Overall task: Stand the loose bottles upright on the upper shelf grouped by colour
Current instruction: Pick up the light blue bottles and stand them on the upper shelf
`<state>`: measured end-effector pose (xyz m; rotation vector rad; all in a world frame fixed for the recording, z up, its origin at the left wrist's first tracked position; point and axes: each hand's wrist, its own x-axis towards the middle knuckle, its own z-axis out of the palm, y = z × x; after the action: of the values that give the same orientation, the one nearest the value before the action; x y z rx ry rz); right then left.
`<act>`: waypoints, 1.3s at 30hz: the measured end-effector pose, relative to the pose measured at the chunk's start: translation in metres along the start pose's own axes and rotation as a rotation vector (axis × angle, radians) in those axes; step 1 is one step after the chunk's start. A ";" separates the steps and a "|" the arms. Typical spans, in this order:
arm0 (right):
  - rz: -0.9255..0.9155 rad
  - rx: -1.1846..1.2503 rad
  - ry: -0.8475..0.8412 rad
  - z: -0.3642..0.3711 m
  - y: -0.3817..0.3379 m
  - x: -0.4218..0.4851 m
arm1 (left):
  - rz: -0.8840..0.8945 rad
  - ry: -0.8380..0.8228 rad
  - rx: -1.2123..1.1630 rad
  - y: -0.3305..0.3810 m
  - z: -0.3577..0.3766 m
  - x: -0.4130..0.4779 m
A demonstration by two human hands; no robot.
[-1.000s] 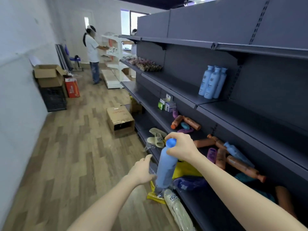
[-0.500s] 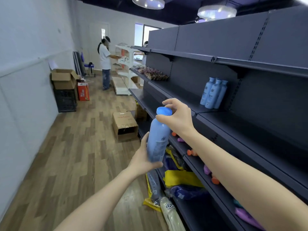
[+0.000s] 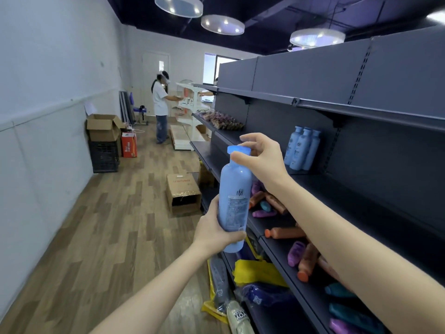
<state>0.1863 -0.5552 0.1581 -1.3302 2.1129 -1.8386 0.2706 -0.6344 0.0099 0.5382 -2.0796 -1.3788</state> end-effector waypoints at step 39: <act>0.454 0.245 0.079 -0.001 0.099 -0.034 | -0.183 0.195 0.483 0.024 0.046 -0.023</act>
<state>0.1522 -0.5409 0.0605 -0.6678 1.9333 -1.8876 0.2569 -0.5792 0.0130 1.0388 -2.2414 -0.8621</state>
